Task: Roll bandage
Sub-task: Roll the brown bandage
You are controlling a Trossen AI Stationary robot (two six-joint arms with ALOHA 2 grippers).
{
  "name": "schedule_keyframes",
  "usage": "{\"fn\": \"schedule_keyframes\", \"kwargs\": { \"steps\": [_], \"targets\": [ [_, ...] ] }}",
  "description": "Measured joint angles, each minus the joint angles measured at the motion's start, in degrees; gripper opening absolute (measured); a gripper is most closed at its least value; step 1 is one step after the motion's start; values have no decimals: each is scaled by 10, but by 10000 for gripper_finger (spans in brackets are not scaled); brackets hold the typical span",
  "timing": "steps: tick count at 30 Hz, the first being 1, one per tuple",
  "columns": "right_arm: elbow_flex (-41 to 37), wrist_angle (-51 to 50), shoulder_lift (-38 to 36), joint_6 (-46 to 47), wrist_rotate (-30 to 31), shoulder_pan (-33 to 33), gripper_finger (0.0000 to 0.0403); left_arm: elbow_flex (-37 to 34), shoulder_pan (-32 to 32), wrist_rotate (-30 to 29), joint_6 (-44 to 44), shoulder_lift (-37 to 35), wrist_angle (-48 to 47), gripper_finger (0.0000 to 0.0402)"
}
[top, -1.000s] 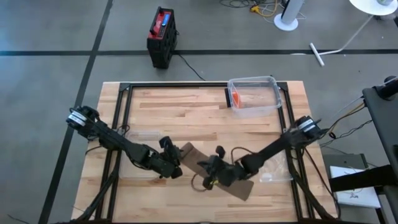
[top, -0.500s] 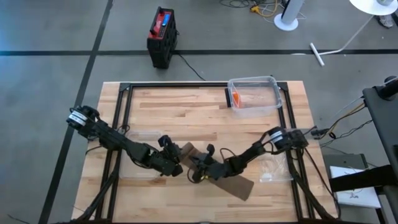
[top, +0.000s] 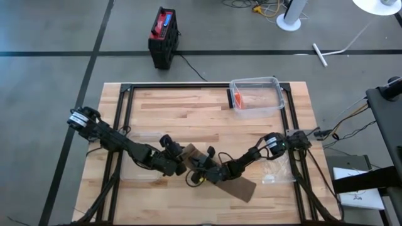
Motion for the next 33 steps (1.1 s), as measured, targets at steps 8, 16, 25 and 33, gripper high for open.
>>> {"fn": "schedule_keyframes", "kwargs": {
  "steps": [8,16,25,33],
  "targets": [
    [-1,-10,3,6,-4,0,0,-27,20,42,7,46,38,130],
    [-2,-22,2,10,-16,0,0,-18,36,30,29,69,14,133],
    [-2,-47,0,25,-22,0,0,-24,61,17,30,3,-118,128],
    [-2,-48,0,27,-23,0,0,-21,51,46,43,-48,-35,117]
  ]
}}
